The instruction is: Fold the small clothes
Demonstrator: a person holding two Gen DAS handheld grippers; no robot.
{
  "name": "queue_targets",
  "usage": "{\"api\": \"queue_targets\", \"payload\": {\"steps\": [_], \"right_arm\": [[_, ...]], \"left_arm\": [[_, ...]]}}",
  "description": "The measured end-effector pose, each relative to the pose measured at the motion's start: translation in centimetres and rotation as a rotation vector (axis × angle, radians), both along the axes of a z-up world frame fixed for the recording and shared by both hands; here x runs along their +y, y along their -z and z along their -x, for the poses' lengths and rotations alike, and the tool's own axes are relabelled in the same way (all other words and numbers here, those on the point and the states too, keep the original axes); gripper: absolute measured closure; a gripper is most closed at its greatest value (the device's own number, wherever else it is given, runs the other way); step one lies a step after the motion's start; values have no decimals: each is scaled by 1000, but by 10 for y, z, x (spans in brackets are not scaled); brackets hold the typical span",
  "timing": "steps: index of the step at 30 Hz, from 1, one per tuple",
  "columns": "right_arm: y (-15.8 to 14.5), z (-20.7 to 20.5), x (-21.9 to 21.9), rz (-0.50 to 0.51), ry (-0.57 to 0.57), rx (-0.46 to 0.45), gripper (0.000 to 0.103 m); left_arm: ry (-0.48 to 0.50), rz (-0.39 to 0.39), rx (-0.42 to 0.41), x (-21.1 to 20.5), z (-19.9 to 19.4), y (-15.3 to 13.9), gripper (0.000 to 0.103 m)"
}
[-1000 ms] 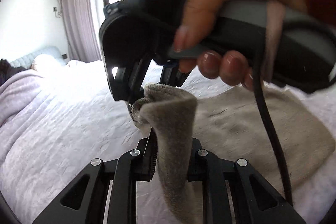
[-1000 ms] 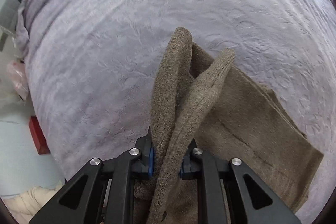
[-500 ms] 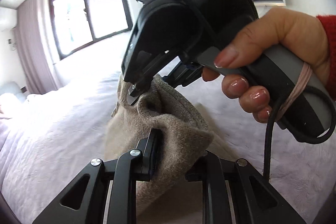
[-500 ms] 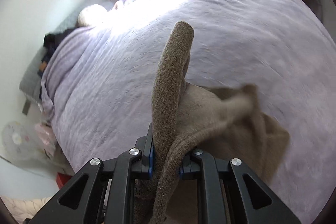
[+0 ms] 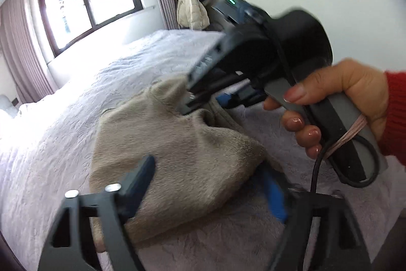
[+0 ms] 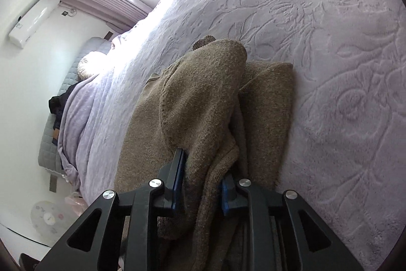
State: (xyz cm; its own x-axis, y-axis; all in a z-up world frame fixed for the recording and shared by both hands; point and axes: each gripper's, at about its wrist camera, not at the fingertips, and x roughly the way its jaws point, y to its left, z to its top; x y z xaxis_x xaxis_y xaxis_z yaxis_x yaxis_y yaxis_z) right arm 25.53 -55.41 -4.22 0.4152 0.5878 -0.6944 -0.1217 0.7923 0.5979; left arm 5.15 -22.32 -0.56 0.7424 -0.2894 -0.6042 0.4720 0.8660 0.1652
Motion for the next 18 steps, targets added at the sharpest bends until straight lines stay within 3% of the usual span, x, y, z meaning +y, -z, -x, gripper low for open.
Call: {"api": "queue_targets", "payload": {"steps": [5, 8, 11, 13, 14, 16, 18], "right_arm": [[-11, 20, -15, -43, 51, -7, 67], [-12, 21, -19, -70, 39, -10, 44], [-6, 15, -9, -72, 27, -10, 42], [-4, 9, 1, -61, 24, -23, 51], [-5, 8, 8, -19, 22, -33, 88], [-18, 13, 27, 102, 2, -76, 90], [-38, 23, 36, 151, -26, -148, 91]], "left_arm": [[-19, 82, -19, 50, 11, -25, 19], [-97, 152, -26, 89, -4, -39, 19], [-229, 183, -6, 129, -29, -41, 19], [-316, 204, 89, 153, -60, -23, 19], [-336, 212, 148, 156, -70, -10, 19], [-355, 221, 297, 168, -92, 20, 19], [-340, 242, 344, 159, -110, 44, 19]]}}
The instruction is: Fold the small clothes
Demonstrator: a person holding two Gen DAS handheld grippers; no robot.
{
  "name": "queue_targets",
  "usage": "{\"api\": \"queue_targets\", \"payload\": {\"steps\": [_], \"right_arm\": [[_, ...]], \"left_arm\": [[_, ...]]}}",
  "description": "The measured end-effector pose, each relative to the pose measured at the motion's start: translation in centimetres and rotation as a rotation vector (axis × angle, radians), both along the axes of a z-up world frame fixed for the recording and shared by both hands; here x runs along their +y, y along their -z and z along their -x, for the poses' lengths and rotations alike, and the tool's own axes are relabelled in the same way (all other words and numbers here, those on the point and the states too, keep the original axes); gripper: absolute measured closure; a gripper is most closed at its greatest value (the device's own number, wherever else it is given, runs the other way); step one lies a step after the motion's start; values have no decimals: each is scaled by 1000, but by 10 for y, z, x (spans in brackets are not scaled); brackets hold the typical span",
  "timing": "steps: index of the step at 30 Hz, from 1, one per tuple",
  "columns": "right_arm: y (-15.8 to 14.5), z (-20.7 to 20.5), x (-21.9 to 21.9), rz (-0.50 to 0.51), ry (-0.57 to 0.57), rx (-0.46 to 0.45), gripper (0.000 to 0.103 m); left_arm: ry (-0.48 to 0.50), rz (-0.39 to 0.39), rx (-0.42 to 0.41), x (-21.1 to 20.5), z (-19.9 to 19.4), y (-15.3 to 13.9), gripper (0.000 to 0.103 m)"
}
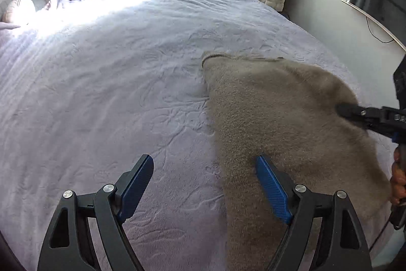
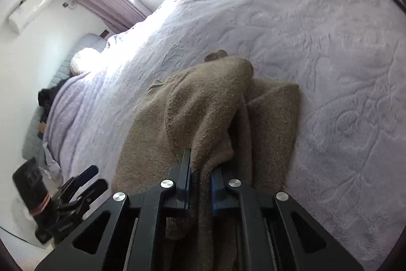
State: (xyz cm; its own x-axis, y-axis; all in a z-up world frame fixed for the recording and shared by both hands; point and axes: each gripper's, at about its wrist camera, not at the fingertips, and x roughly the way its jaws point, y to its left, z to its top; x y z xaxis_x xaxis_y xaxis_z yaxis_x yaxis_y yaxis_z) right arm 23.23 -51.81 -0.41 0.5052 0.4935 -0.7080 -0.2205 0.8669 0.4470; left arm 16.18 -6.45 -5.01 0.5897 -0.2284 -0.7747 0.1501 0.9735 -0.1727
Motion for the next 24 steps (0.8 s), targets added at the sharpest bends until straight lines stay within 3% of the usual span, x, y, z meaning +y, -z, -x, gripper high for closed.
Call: {"api": "queue_targets", "payload": {"steps": [3, 7, 11, 15, 18, 23, 24], "right_arm": [[-22, 12, -6, 10, -9, -51, 91], [12, -2, -27, 77, 67, 35, 91], [49, 0, -66, -192, 137, 96, 81], [36, 20, -72, -201, 166, 99, 67], [24, 49, -72, -247, 113, 93, 54], [16, 102, -64, -242, 19, 54, 54], [16, 106, -59, -225, 5, 45, 59]], "left_arm": [[42, 35, -32, -7, 3, -3, 19], [138, -6, -47, -45, 10, -7, 19], [145, -22, -36, -52, 9, -14, 16], [136, -8, -24, -45, 6, -10, 11], [137, 0, -17, -43, 9, -9, 11], [143, -8, -1, -44, 12, -11, 11], [142, -8, 3, -44, 12, -11, 11]]}}
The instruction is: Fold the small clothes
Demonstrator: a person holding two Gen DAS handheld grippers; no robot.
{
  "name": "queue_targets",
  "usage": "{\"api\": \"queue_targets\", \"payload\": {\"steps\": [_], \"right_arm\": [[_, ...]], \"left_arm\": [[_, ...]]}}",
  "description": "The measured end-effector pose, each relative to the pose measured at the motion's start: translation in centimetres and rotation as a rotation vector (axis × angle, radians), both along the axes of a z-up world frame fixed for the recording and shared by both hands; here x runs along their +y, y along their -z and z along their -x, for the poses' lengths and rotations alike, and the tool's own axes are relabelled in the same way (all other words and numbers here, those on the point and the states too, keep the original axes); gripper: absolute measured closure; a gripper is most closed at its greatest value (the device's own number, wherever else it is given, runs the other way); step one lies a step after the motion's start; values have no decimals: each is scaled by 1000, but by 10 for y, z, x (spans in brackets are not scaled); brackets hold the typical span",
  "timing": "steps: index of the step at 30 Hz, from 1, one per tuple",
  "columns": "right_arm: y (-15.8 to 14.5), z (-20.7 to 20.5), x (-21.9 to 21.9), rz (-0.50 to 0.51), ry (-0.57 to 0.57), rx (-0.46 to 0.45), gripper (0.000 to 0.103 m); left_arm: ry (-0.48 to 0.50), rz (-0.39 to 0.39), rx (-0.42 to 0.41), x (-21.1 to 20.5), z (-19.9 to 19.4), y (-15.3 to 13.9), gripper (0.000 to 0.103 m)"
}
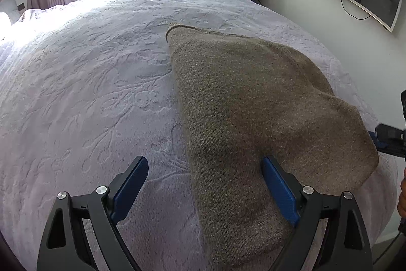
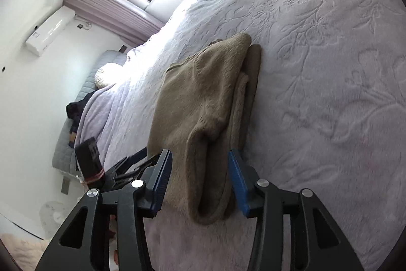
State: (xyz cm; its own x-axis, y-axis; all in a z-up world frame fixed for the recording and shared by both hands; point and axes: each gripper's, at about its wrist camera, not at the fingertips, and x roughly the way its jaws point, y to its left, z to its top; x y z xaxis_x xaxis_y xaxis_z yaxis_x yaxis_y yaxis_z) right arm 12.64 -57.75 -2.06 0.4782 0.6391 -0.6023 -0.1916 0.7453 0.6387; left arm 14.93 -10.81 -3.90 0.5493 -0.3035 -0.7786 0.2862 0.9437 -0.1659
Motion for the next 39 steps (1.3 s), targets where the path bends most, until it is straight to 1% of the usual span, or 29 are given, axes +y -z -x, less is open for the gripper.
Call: {"api": "queue_targets", "payload": {"steps": [1, 2, 3, 6, 8, 9, 10, 11, 12, 13, 17, 18, 20, 21, 26, 28, 29, 33, 34, 36, 37, 39], "right_arm": [[0, 6, 8, 36, -18, -12, 68], [1, 10, 16, 79, -24, -4, 97], [4, 10, 20, 103, -18, 6, 97], [6, 15, 29, 106, 0, 2, 97], [21, 7, 29, 145, 27, 37, 97], [33, 3, 23, 154, 53, 73, 97], [43, 5, 13, 116, 66, 94, 97], [51, 7, 4, 40, 87, 107, 97], [54, 8, -1, 5, 99, 110, 97], [53, 10, -2, -5, 102, 107, 97], [46, 14, 8, 89, 70, 86, 97], [45, 13, 11, 99, 68, 85, 97], [44, 7, 16, 99, 71, 90, 97], [44, 14, 13, 92, 75, 93, 97], [44, 17, 8, 78, 87, 97, 97], [42, 17, 8, 92, 86, 95, 97], [41, 18, 9, 100, 85, 95, 96], [38, 23, 9, 111, 95, 96, 95], [35, 25, 8, 117, 103, 93, 95], [28, 29, 12, 153, 118, 74, 86], [23, 32, 14, 168, 119, 55, 83], [12, 38, 19, 202, 118, 14, 82]], "left_arm": [[-1, -4, 5, 0, 0, 0, 11], [-3, -9, 7, 0, 1, -1, 11], [-4, -17, 6, 1, 3, -2, 11], [-7, -34, 9, 1, 5, -2, 11], [-9, -38, 13, 0, 6, -2, 11], [-7, -36, 17, 0, 7, -2, 11], [-3, -35, 23, -1, 7, -2, 11], [-4, -38, 22, -2, 8, -2, 11], [-5, -44, 17, -2, 9, -3, 11], [-3, -51, 11, -3, 9, -3, 11], [-1, -48, 15, -2, 7, -2, 11], [-3, -45, 17, -2, 7, -2, 11], [-4, -43, 17, -1, 7, -2, 11], [-3, -44, 17, -1, 7, -2, 11], [-5, -50, 22, -1, 7, -2, 11], [-15, -65, 20, -1, 7, -2, 3], [-17, -68, 19, 0, 7, -2, 3], [-10, -33, 45, 9, 8, 0, 3], [-6, -32, 44, 11, 9, 0, 3], [5, -42, 34, 14, 11, 0, 3], [11, -48, 29, 15, 13, 0, 3], [16, -56, 27, 18, 15, -1, 3]]}}
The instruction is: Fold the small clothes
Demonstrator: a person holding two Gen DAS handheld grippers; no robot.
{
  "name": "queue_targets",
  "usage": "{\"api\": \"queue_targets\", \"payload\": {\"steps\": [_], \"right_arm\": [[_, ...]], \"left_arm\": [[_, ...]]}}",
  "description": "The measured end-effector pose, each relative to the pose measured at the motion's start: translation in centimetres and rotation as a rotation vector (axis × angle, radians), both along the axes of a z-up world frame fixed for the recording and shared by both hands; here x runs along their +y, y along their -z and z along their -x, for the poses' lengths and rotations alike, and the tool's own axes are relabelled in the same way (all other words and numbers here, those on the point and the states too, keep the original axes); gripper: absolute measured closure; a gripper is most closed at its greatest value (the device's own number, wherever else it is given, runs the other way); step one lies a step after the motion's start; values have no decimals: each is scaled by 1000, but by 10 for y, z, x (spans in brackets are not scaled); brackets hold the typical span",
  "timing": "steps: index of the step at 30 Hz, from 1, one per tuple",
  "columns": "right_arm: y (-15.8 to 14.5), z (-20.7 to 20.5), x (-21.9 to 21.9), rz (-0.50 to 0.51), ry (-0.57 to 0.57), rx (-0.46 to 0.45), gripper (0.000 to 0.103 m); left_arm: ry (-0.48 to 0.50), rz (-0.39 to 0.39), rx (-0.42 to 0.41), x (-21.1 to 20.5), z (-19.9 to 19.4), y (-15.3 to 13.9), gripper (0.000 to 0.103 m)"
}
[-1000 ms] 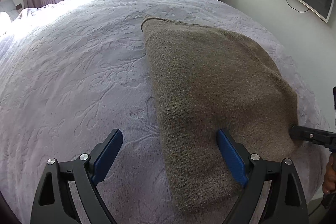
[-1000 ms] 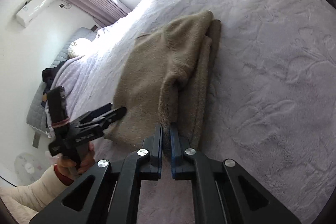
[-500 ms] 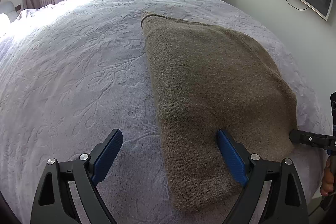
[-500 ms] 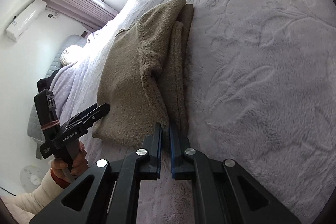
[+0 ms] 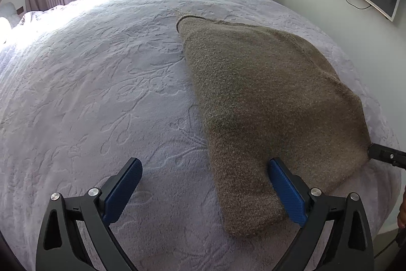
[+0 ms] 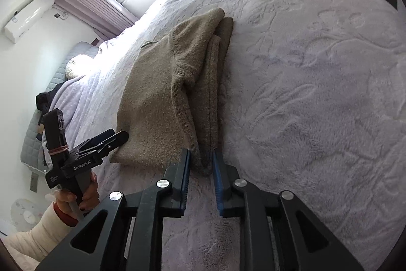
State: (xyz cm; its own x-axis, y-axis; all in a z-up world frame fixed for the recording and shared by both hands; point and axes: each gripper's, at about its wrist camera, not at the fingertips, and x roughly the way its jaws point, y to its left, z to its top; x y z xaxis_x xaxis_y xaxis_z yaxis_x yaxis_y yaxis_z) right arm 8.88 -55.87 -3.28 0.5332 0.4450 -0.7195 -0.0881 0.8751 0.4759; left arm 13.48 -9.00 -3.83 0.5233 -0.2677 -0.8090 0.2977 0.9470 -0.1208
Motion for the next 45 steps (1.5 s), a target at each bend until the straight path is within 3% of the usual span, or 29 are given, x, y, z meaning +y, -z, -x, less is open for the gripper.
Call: {"api": "queue_targets", "payload": {"steps": [4, 9, 12, 18, 21, 24, 26, 30, 34, 41, 45], "right_arm": [[-16, 4, 11, 40, -18, -48, 82], [-17, 3, 14, 41, -3, -63, 81], [-16, 7, 9, 16, 39, -84, 81], [-25, 15, 12, 22, 63, -116, 81], [-15, 8, 18, 54, 64, -67, 81], [-10, 7, 21, 21, 62, -56, 80], [-14, 9, 27, 53, 51, -87, 80], [3, 3, 34, 151, 54, -33, 80], [18, 8, 20, 67, 76, 1, 73], [-6, 6, 8, 39, 72, -77, 67], [-25, -26, -2, -62, 96, -97, 55]], "left_arm": [[-3, -8, -30, 11, 12, -12, 3], [119, -150, -104, 9, 51, -15, 3], [164, -197, -132, 1, 67, -14, 3], [60, -167, -110, -7, 51, -7, 3], [-9, -162, -85, 0, 45, -1, 4], [-28, -190, -115, 10, 50, -3, 4], [-29, -202, -102, 17, 51, 1, 3], [-51, -148, -25, 28, 47, 11, 3], [-33, -125, -36, 34, 57, 4, 4], [-19, 76, -17, 52, 47, -21, 4], [-24, 134, -5, 38, 17, -24, 4]]}}
